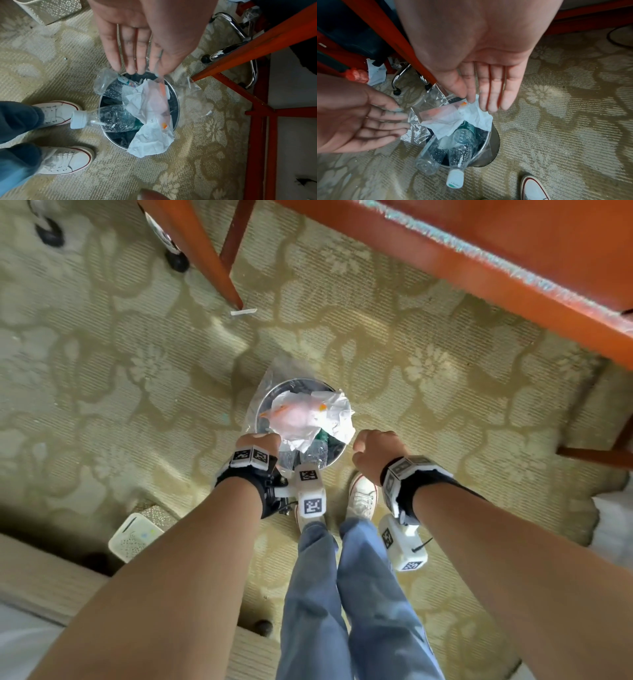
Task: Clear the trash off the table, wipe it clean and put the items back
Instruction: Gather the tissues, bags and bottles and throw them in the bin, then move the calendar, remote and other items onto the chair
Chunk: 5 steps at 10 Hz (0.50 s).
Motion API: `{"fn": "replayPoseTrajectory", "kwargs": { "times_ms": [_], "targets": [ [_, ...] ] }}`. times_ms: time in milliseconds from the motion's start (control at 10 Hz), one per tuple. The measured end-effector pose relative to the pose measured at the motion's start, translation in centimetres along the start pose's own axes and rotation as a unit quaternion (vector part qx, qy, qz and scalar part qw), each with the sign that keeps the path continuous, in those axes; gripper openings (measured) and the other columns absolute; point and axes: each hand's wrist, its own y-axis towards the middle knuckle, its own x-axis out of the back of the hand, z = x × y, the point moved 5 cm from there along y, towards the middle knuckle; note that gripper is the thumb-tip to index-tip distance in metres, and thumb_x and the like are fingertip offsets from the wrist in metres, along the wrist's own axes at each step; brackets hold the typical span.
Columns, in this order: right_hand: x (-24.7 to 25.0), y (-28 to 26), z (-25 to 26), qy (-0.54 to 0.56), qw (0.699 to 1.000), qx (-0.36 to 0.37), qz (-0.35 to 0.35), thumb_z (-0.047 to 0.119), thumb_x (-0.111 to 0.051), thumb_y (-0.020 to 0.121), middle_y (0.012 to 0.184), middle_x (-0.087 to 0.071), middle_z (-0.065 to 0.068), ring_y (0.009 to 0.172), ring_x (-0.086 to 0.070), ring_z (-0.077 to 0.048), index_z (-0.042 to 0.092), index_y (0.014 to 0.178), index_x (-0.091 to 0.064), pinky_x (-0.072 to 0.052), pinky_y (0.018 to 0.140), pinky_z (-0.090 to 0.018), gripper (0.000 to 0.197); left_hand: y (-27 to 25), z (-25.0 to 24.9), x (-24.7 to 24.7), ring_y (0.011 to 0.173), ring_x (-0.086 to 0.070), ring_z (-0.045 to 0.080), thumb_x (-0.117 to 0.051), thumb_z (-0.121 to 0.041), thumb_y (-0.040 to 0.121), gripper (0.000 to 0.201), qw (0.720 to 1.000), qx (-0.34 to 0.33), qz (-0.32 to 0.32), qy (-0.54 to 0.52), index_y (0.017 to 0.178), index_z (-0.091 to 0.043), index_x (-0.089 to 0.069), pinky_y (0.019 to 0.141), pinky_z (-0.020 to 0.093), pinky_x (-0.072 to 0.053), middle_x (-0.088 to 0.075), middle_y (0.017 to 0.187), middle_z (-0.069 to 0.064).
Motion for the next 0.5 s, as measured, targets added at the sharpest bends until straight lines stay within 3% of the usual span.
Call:
{"fn": "replayPoseTrajectory", "kwargs": {
  "times_ms": [100, 200, 300, 400, 500],
  "targets": [
    [1.4, -1.4, 0.7, -0.011, 1.0, 0.008, -0.009, 0.019, -0.049, 0.092, 0.106, -0.063, -0.007, 0.082, -0.064, -0.023, 0.02, 0.113, -0.06, -0.046, 0.06, -0.027, 0.024, -1.8, -1.1, 0.1, 0.1, -0.064, 0.025, -0.057, -0.014, 0.095, 0.041, 0.999, -0.012, 0.032, -0.016, 0.135, -0.003, -0.056, 0.061, 0.023, -0.054, -0.059, 0.136, 0.018],
    [3.9, -4.1, 1.4, -0.015, 0.999, 0.012, -0.029, 0.02, -0.05, 0.093, 0.11, -0.063, -0.007, 0.089, -0.064, -0.025, 0.02, 0.114, -0.06, -0.049, 0.066, -0.029, 0.024, -5.2, -3.0, 0.6, 0.087, -0.059, 0.018, -0.056, -0.01, 0.096, 0.038, 0.998, -0.03, 0.047, 0.005, 0.134, -0.007, -0.057, 0.053, 0.019, -0.049, -0.061, 0.134, 0.018],
    [8.1, -8.4, 2.2, -0.014, 0.998, 0.02, -0.051, 0.018, -0.049, 0.094, 0.11, -0.064, -0.007, 0.091, -0.064, -0.025, 0.019, 0.114, -0.061, -0.051, 0.067, -0.03, 0.024, -10.2, -5.7, 1.9, 0.088, -0.062, 0.02, -0.056, -0.01, 0.097, 0.036, 0.995, -0.073, 0.054, 0.046, 0.132, -0.005, -0.058, 0.06, 0.024, -0.052, -0.062, 0.131, 0.02],
    [13.8, -14.6, 3.1, -0.008, 0.995, 0.029, -0.093, 0.021, -0.049, 0.095, 0.109, -0.065, -0.006, 0.093, -0.063, -0.025, 0.018, 0.113, -0.062, -0.05, 0.068, -0.03, 0.022, -17.2, -9.6, 2.9, 0.109, -0.067, 0.03, -0.056, -0.012, 0.098, 0.035, 0.985, -0.118, 0.043, 0.119, 0.129, 0.003, -0.059, 0.08, 0.034, -0.057, -0.065, 0.127, 0.018],
    [20.8, -22.2, 3.6, 0.03, 0.987, 0.028, -0.156, 0.018, -0.05, 0.092, 0.102, -0.067, -0.007, 0.086, -0.062, -0.025, 0.017, 0.105, -0.065, -0.05, 0.068, -0.03, 0.02, -30.5, -16.3, 3.1, 0.101, -0.064, 0.024, -0.05, -0.018, 0.103, 0.031, 0.892, -0.258, 0.033, 0.369, 0.125, 0.001, -0.061, 0.089, 0.03, -0.054, -0.065, 0.122, 0.012]
  ]
}}
